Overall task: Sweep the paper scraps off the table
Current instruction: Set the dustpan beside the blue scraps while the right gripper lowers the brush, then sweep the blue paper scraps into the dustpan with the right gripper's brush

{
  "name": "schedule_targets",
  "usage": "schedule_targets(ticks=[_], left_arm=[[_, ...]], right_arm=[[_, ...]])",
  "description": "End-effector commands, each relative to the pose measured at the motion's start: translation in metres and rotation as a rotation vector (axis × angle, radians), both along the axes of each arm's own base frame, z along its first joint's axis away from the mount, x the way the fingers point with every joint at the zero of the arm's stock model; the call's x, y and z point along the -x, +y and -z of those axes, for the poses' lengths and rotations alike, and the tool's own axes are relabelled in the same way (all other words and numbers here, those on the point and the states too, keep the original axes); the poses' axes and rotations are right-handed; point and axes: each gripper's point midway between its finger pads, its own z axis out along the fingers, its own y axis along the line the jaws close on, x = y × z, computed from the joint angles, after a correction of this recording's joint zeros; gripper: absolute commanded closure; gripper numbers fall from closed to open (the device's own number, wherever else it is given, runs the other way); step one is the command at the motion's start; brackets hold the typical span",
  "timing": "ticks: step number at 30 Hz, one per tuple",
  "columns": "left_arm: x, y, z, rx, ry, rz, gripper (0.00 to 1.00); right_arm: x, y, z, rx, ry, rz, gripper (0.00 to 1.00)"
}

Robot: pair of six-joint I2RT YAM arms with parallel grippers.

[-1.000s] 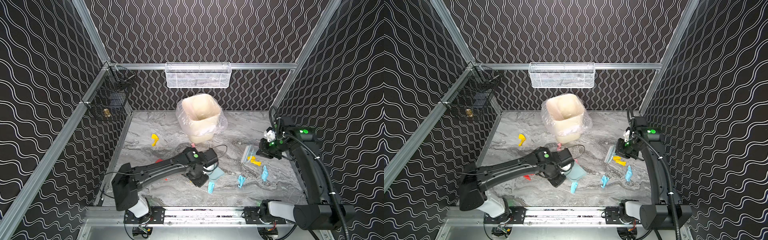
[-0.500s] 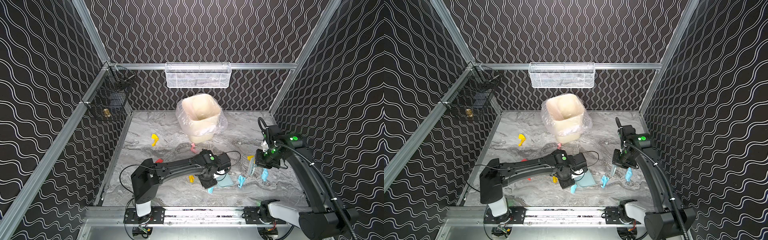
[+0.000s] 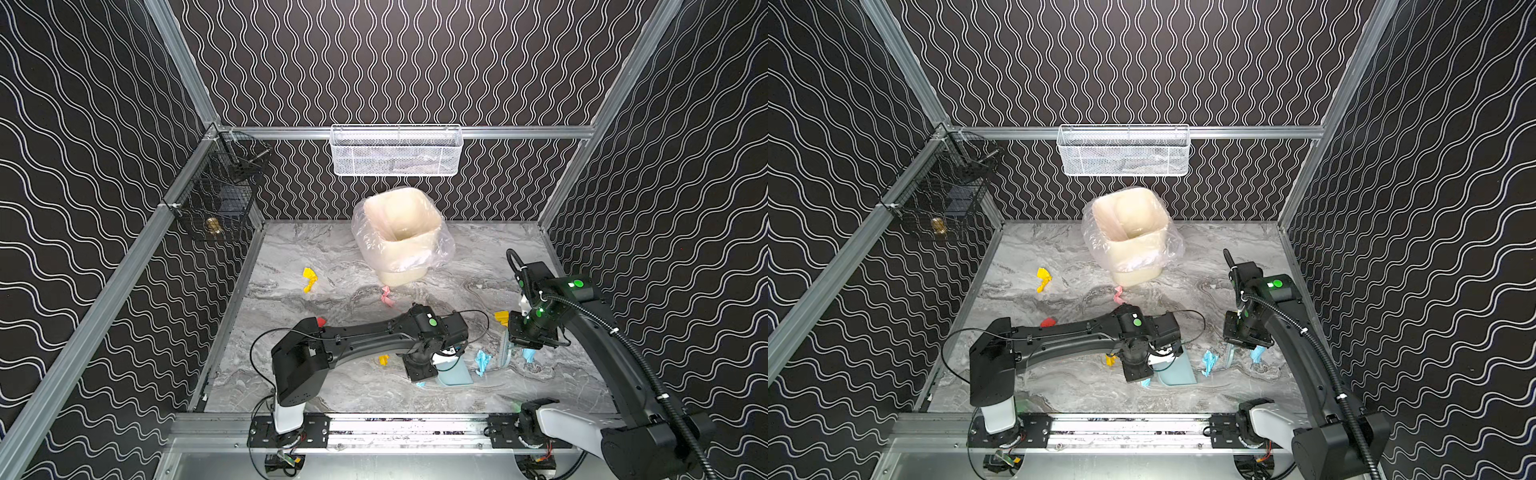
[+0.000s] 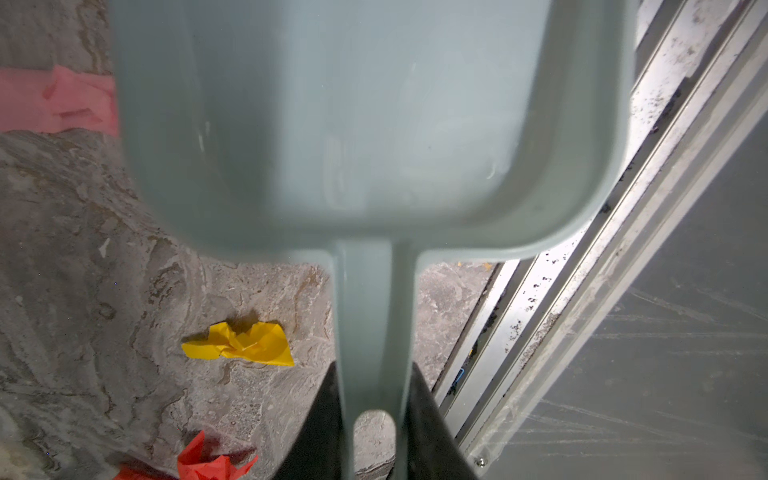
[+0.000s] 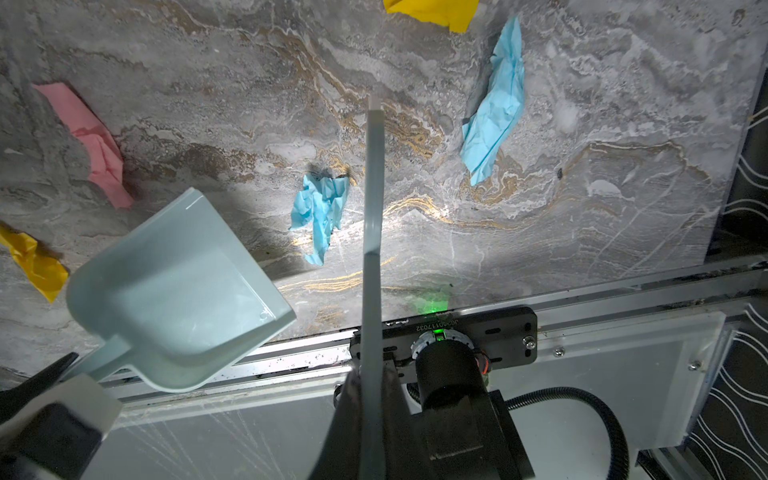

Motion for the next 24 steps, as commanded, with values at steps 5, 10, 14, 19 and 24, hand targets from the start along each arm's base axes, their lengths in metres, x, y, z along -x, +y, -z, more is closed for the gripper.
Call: schedule_targets(ticks=[5, 10, 14, 19, 24], left_arm=[[0.001, -0.002, 0.006, -0.021, 0.009, 0.042, 1.0], [0.0, -0.002, 0.011, -0.037, 0.008, 0.058, 1.0], [-0.003, -0.008, 0.012, -0.034, 0.003, 0.065, 1.0], [-0.005, -0.01, 0.015, -0.037, -0.005, 0.072, 1.0], [-0.007, -0.006, 0.022, -0.059, -0.015, 0.08, 1.0]], right_arm=[[0.009, 0.001, 0.006, 0.029, 0.037, -0.021, 1.0], [0.01, 0.007, 0.009, 0.027, 0.055, -0.044, 1.0], [0.009, 0.011, 0.009, 0.024, 0.064, -0.064, 1.0], [0.012, 0.02, 0.013, 0.009, 0.089, -0.09, 1.0], [0.012, 0.026, 0.013, 0.011, 0.091, -0.126, 1.0]])
